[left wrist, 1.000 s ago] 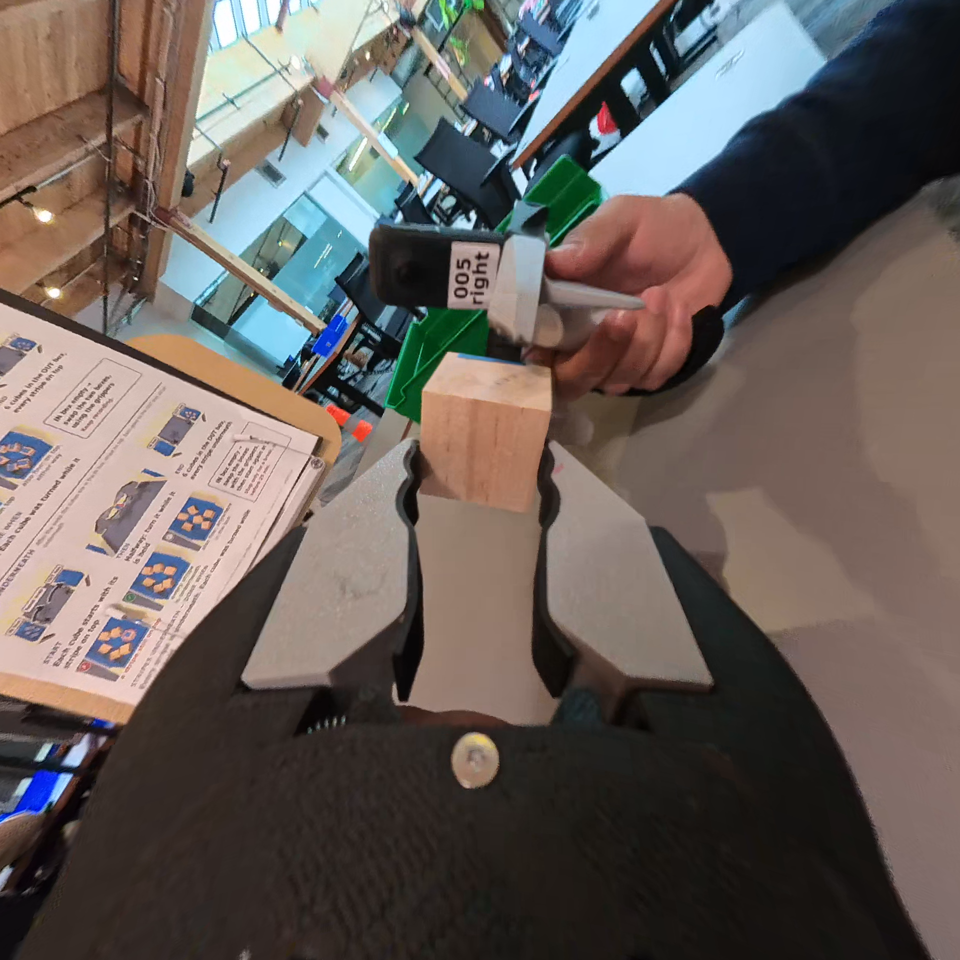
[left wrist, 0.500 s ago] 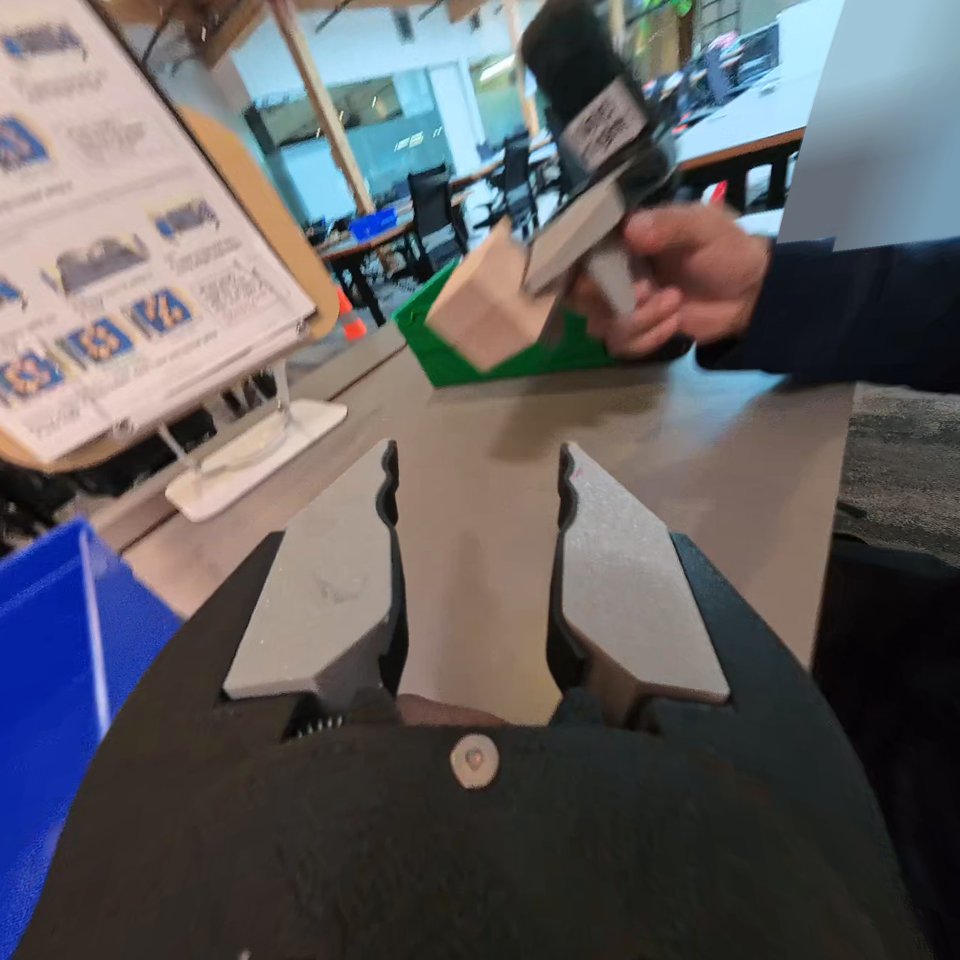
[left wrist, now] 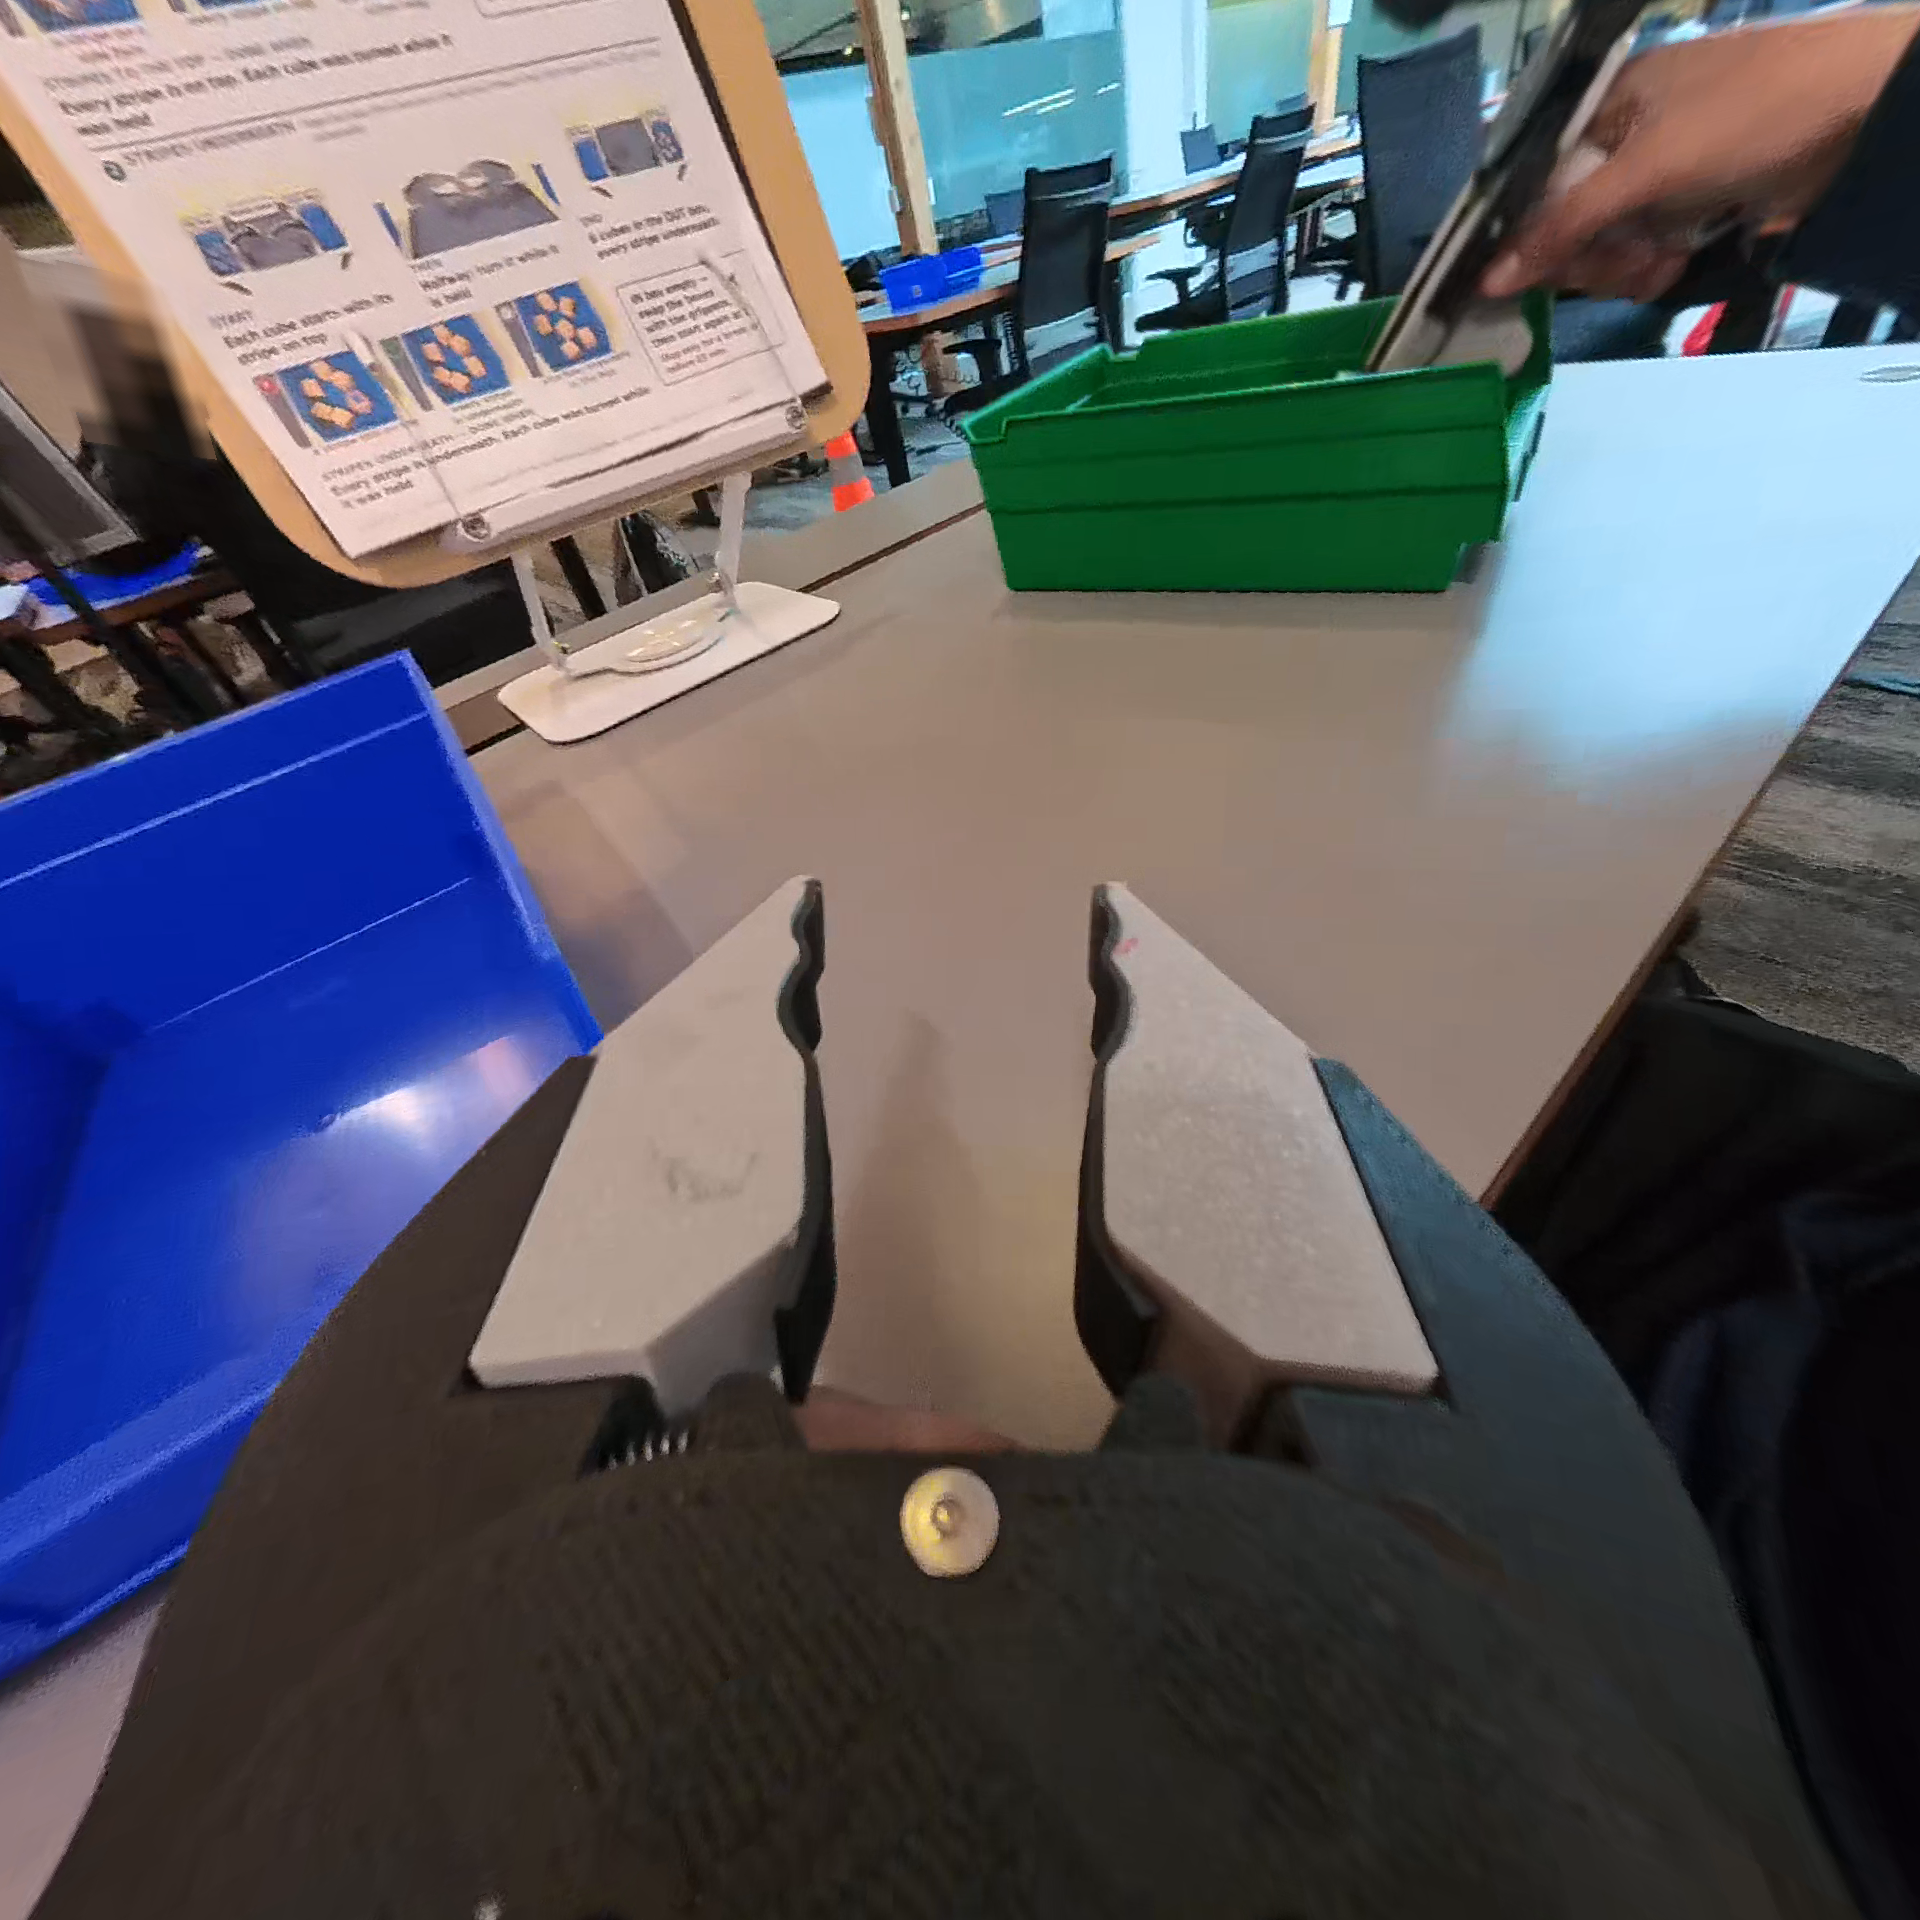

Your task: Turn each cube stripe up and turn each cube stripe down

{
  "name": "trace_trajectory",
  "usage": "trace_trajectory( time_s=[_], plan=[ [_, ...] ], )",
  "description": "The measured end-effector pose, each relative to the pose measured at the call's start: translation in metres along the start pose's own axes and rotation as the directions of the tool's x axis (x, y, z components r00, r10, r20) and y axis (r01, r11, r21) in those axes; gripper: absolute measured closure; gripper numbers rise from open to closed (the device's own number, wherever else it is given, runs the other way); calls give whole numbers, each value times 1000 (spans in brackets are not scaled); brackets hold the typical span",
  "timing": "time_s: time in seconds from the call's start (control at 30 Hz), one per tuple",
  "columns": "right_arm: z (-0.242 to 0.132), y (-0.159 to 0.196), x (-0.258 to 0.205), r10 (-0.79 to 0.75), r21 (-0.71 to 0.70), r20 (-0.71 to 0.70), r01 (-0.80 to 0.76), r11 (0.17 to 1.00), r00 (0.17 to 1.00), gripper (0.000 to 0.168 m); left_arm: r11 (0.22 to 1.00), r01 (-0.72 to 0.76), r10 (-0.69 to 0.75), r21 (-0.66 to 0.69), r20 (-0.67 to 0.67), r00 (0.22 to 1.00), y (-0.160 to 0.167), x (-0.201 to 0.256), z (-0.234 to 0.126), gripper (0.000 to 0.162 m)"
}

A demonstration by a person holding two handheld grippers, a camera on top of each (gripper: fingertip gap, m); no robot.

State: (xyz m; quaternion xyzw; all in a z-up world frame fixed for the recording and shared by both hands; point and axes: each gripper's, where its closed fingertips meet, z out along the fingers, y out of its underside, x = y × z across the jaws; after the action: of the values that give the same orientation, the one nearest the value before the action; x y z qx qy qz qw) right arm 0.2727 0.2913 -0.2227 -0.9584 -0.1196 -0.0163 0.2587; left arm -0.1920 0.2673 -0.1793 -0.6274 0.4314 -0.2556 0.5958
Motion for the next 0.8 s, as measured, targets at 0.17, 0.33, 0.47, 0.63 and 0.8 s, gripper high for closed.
trace_trajectory(
  time_s=[0.17, 0.33, 0.47, 0.63, 0.8],
  plan=[
    [44, 9, 19, 17, -93, -75, -24, 995, 997, 125, 997, 3, 2, -80, 53, 999, 11, -5, -1, 109],
    [1, -9, 9, 82, 159, -32, -76, 984, 996, 112, 987, -24, 47, -157, 146, 988, 31, -18, -7, 107],
    [-45, -9, -38, 10, 371, 84, -41, 928, 996, 99, 987, -10, 54, -157, 275, 960, 27, -44, -17, 105],
    [-66, 1, -83, -77, 502, 99, 17, 865, 992, 93, 978, 77, -5, -195, 343, 939, 31, -70, -3, 87],
    [-21, 8, -96, -31, 407, 54, 6, 913, 998, 85, 955, 88, 29, -284, 383, 923, 51, -104, 33, 153]
  ],
)
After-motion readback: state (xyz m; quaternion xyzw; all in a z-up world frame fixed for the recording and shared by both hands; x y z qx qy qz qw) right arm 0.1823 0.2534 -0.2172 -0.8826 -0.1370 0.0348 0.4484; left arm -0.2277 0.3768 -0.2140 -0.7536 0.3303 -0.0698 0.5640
